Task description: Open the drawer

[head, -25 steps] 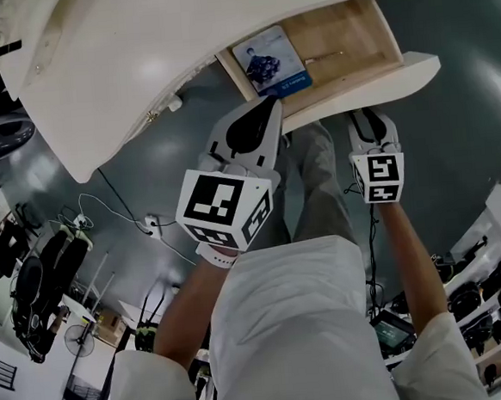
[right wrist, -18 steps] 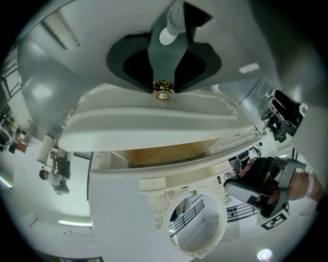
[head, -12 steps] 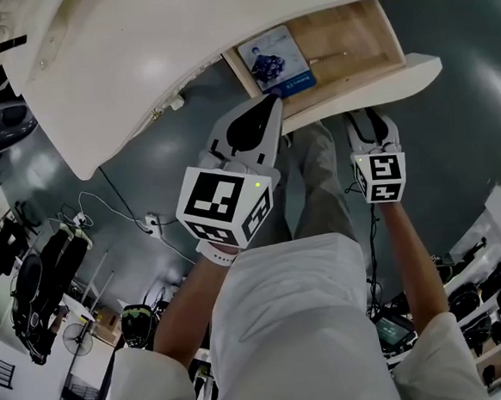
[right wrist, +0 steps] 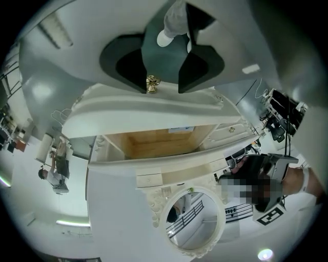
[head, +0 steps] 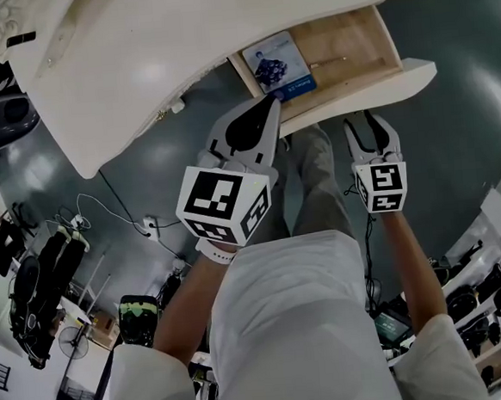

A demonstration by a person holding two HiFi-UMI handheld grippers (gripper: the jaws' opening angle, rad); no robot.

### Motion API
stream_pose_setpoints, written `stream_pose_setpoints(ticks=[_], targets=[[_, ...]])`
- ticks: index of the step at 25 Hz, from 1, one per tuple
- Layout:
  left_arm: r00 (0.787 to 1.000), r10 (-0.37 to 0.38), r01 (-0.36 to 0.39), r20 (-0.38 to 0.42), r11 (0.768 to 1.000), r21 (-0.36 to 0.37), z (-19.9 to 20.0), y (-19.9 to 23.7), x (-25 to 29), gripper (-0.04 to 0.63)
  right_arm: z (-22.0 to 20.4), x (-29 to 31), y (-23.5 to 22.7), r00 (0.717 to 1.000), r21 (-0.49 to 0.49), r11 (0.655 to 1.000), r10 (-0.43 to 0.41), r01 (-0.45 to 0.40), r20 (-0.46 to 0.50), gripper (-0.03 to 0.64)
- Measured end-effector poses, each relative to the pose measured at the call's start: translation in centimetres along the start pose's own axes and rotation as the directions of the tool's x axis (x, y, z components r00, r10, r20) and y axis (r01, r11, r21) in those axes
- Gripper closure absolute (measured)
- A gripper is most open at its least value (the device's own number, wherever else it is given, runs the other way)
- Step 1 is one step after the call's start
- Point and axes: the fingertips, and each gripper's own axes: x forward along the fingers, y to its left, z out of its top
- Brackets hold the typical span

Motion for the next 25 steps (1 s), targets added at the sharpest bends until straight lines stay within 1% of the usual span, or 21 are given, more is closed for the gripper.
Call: stream_pose_setpoints(ticks=[4, 11, 16, 22, 25], targets=[[1.0, 0.003, -0.003, 0.012, 1.0, -0.001, 0.5, 0.1, -0.7, 0.586, 1.3, -1.2, 1.4, 0.999, -0.031, 0.999, 0.038, -0.038, 0.011, 0.426], [0.999, 0.017, -0.017, 0.028, 1.0, -0.01, 0.7, 0.2, -2.5, 0.586, 4.0, -3.5, 3.3, 0.997, -0.05, 0.996, 0.071, -0.068, 0.044, 0.426], [0.998, 0.028, -0.027, 0.053, 1.0, -0.009, 1.3, 0.1, -4.0, 0.586, 6.5, -4.9, 4.6, 0.992, -0.079, 0.992, 0.104, -0.097, 0.078, 0.426], [0.995, 0.042, -0.042, 0.089, 0.999, -0.005, 2.0, 0.0, -6.1, 0.586, 9.7, -6.3, 5.3, 0.988, -0.124, 0.987, 0.113, -0.1, 0.109, 0.426], [0.993, 0.05, -0.049, 0.104, 0.999, -0.003, 2.5, 0.3, -7.4, 0.586, 11.9, -6.9, 6.1, 0.983, -0.156, 0.982, 0.127, -0.106, 0.132, 0.426]])
